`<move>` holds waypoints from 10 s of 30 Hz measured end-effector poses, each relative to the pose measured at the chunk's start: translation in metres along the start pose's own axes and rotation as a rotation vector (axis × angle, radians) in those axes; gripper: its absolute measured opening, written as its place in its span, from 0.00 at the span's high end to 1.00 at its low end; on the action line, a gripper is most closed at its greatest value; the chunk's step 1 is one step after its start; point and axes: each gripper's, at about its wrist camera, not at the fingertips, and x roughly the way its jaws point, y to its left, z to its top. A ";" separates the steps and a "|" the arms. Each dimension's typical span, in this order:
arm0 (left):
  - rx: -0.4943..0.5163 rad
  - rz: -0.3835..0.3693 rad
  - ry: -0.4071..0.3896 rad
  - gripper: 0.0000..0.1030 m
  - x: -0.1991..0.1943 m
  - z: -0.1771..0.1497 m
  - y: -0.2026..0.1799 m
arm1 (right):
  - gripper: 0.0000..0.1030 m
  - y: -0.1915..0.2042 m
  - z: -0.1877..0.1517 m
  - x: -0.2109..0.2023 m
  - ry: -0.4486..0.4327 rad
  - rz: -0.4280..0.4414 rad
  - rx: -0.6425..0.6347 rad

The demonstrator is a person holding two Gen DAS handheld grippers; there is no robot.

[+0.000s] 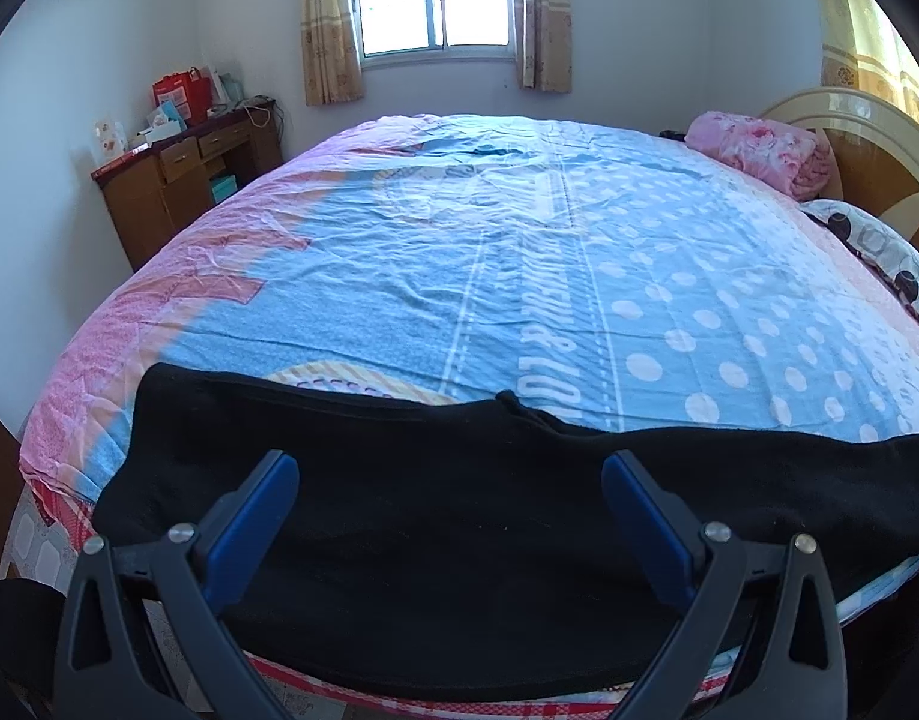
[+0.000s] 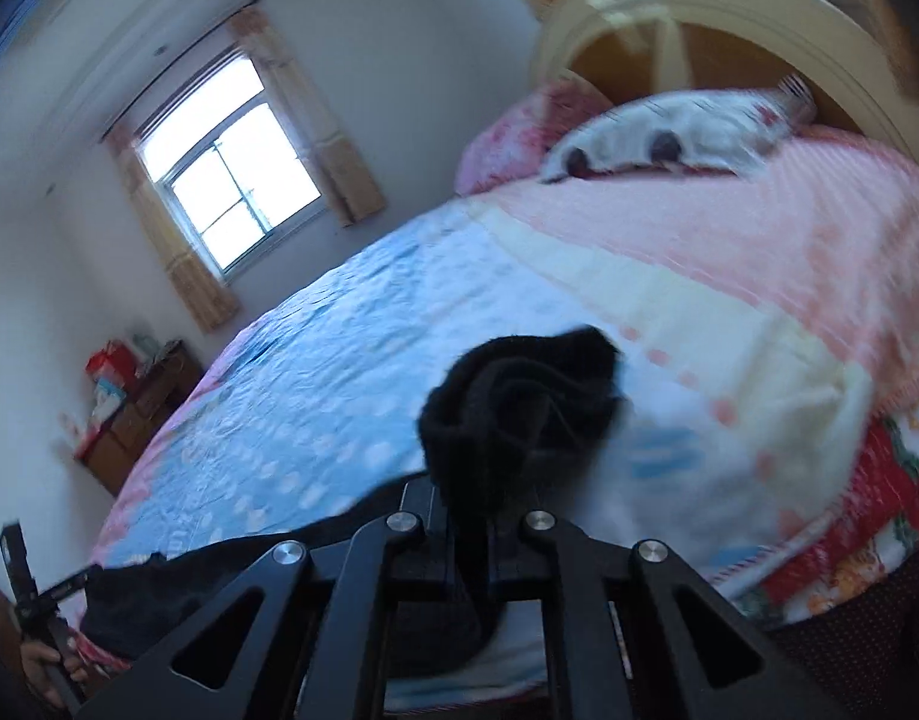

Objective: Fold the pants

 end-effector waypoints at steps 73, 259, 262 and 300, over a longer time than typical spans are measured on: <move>-0.078 -0.051 0.065 0.00 0.034 -0.027 0.045 | 0.38 0.249 -0.154 0.135 0.431 0.397 -0.631; -0.499 0.203 -0.195 0.65 0.008 -0.027 0.203 | 0.38 0.172 -0.112 0.097 0.526 0.547 -0.179; -0.606 0.326 -0.132 0.64 0.019 -0.051 0.244 | 0.38 0.177 -0.113 0.095 0.516 0.524 -0.206; -0.170 0.056 -0.012 0.26 0.059 -0.026 0.085 | 0.43 0.190 -0.137 0.100 0.361 0.201 -0.602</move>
